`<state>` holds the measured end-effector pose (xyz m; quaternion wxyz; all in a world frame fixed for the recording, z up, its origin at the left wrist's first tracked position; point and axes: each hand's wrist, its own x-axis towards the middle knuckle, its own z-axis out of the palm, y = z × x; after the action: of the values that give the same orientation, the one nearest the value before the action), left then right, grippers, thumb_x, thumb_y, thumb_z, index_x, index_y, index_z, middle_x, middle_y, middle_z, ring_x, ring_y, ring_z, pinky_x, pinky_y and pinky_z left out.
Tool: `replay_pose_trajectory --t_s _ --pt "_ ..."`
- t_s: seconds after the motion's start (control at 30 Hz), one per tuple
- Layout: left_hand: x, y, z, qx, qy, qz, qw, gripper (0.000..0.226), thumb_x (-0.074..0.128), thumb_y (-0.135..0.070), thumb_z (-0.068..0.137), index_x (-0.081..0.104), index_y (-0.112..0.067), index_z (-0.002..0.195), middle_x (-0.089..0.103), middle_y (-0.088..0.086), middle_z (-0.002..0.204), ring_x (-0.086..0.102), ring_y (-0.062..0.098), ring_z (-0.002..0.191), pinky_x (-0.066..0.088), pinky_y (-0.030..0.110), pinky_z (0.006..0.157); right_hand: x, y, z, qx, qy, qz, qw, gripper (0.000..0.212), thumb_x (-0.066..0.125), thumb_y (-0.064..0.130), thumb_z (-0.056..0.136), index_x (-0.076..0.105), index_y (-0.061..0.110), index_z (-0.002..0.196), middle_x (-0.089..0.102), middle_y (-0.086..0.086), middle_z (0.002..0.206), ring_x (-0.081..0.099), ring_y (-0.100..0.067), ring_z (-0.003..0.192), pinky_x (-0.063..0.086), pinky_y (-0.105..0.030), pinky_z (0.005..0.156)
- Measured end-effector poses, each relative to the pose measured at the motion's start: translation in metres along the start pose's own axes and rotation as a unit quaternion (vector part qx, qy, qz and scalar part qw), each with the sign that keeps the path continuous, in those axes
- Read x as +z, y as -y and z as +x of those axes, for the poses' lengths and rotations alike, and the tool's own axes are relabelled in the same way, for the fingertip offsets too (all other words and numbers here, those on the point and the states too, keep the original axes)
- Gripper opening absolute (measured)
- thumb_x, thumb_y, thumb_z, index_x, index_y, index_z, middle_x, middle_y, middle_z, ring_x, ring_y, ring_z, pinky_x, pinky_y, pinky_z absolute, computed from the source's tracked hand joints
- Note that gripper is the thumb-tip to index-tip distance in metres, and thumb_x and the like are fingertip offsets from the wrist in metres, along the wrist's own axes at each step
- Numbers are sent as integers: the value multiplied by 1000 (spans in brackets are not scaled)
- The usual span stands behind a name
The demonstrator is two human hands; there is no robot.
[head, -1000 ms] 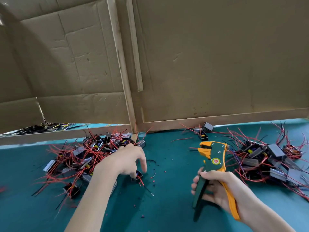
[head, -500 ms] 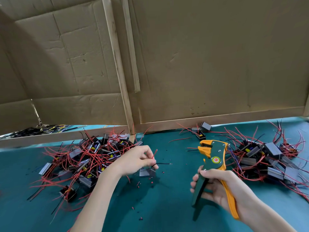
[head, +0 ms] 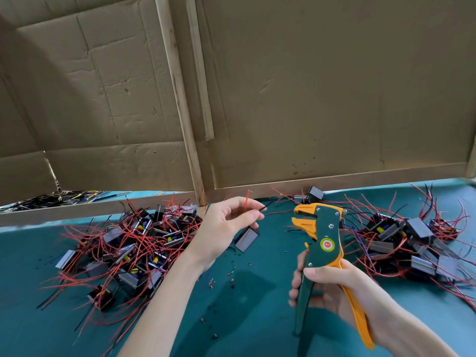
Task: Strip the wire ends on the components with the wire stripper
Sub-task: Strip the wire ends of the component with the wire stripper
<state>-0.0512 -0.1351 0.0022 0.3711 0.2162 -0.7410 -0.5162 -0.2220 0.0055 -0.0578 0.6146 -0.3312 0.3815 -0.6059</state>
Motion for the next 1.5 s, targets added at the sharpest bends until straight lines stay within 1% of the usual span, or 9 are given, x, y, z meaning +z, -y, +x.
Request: replay_pose_trajectory --t_s 0.23,0.57,0.7,0.8,1.0,1.13,1.3,1.4,1.5 --pt "8 -14 -5 -3 35 26 999 7 68 -10 86 72 -15 83 69 -12 74 59 -1 71 45 10 69 9 2 -6 -10 57 -20 998 26 78 7 56 68 0 79 60 -30 76 64 -42 68 56 -51 67" --pt "9 -18 -6 -18 57 41 997 12 72 -13 83 73 -21 74 64 -5 68 51 5 61 40 11 57 9 3 -8 -15 110 -65 992 34 89 17 62 68 4 86 63 -27 79 65 -41 74 54 -52 73" --pt "8 -18 -6 -25 65 55 996 12 74 -17 82 74 -22 72 64 9 74 53 16 69 42 23 64 11 3 -11 -16 109 -80 991 34 90 18 62 68 5 85 63 -28 79 65 -40 73 54 -51 73" --pt "8 -22 -7 -37 77 48 995 6 76 -24 78 74 -20 75 61 31 82 48 24 72 36 38 69 12 3 -12 -16 108 -90 990 33 89 19 63 69 5 85 63 -27 78 65 -40 72 54 -51 72" --pt "2 -23 -8 -48 100 53 992 7 74 -21 82 75 -17 77 56 36 81 40 28 72 29 40 68 12 4 -14 -15 90 -121 988 34 90 25 64 68 6 82 61 -25 74 63 -38 67 54 -46 67" --pt "-1 -21 -7 -45 114 64 990 9 71 -20 84 74 -17 76 55 18 75 37 29 67 26 39 61 16 0 -15 -9 67 -128 989 38 91 32 59 66 7 72 58 -21 61 58 -32 52 52 -39 55" --pt "3 -15 -8 -61 130 77 987 6 59 -19 94 62 -19 89 53 -1 68 43 19 59 36 24 56 21 -11 -13 -36 -57 -144 987 41 84 37 53 54 9 55 46 -17 48 45 -26 37 41 -27 40" --pt "16 -10 -8 -96 157 15 983 23 47 -37 96 41 -15 89 37 -6 75 34 7 62 36 20 67 21 -8 -13 -43 -34 -101 993 40 90 30 48 62 8 64 51 -21 56 52 -30 44 48 -35 46" --pt "19 -10 -6 -112 125 -59 984 26 39 -41 90 38 -16 83 33 -5 75 28 8 62 27 23 65 18 2 -12 -47 20 -29 998 39 91 19 51 68 4 78 58 -28 72 61 -39 63 55 -47 63"
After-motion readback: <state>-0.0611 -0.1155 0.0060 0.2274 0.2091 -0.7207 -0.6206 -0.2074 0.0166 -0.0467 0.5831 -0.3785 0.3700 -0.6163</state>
